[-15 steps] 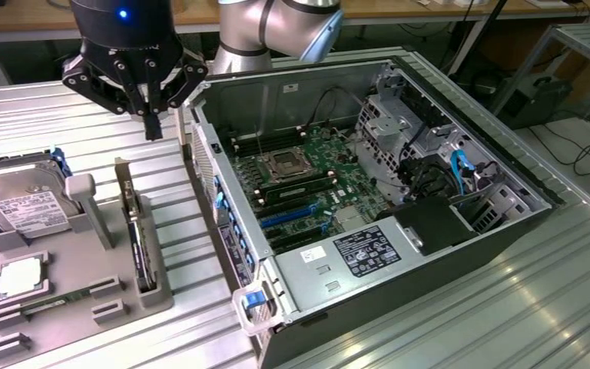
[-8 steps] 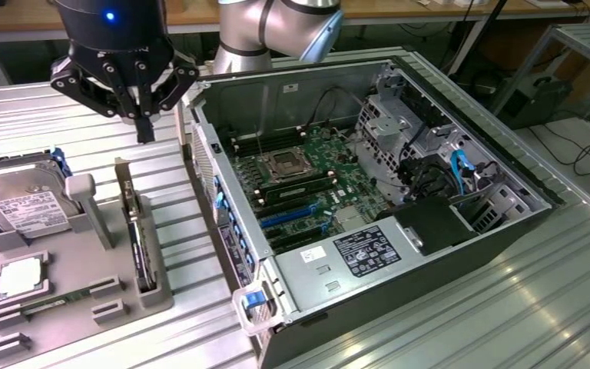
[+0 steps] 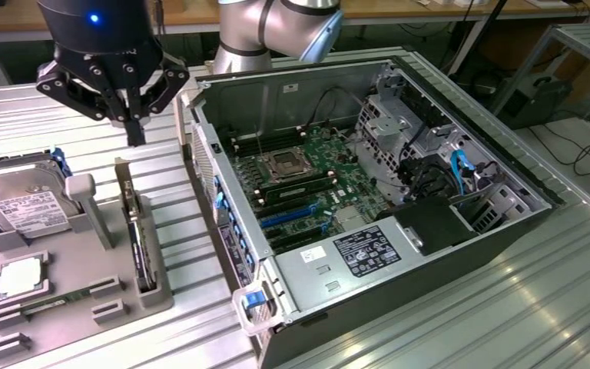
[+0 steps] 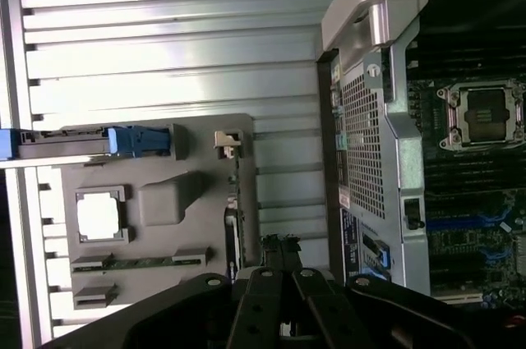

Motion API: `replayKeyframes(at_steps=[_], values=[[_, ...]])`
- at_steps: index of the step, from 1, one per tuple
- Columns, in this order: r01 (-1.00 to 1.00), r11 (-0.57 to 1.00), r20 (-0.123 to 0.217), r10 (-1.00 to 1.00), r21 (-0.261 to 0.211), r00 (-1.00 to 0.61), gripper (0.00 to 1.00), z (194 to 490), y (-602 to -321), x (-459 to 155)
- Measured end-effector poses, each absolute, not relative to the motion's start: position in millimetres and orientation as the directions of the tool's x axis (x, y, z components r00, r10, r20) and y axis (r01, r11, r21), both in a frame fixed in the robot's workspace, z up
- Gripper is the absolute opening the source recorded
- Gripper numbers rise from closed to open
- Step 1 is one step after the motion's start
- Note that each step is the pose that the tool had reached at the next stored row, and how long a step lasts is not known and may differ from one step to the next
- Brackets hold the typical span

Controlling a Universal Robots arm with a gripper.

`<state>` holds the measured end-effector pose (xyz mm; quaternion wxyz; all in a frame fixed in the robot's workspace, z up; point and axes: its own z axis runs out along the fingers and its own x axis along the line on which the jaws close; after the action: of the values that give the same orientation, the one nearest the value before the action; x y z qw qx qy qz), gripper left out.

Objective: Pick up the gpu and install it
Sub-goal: 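Reach for the gpu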

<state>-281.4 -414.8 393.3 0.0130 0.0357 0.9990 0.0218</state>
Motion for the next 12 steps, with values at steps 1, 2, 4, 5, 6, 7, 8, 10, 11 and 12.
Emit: replayKeyframes(at_steps=[1,2,4,5,6,7,8,10,11,12], values=[[0.07,0.997,-0.024,0.071,0.045,-0.997,0.11,393.3,-415.5,-282.8],[0.07,0.997,-0.024,0.071,0.045,-0.997,0.11,393.3,-416.4,-284.3],[0.069,0.997,-0.024,0.07,0.045,-0.997,0.11,393.3,-418.0,-287.4],[0.068,0.997,-0.024,0.069,0.045,-0.997,0.11,393.3,-418.7,-289.5],[0.067,0.997,-0.024,0.069,0.045,-0.997,0.11,393.3,-419.3,-291.8],[0.066,0.997,-0.024,0.067,0.045,-0.997,0.11,393.3,-419.6,-293.7],[0.064,0.997,-0.024,0.065,0.045,-0.998,0.11,393.3,-419.8,-295.4],[0.056,0.997,-0.024,0.057,0.046,-0.998,0.11,393.3,-420.7,-299.3],[0.053,0.998,-0.024,0.054,0.046,-0.998,0.11,393.3,-421.0,-300.7],[0.05,0.998,-0.024,0.051,0.046,-0.998,0.11,393.3,-421.4,-302.5]])
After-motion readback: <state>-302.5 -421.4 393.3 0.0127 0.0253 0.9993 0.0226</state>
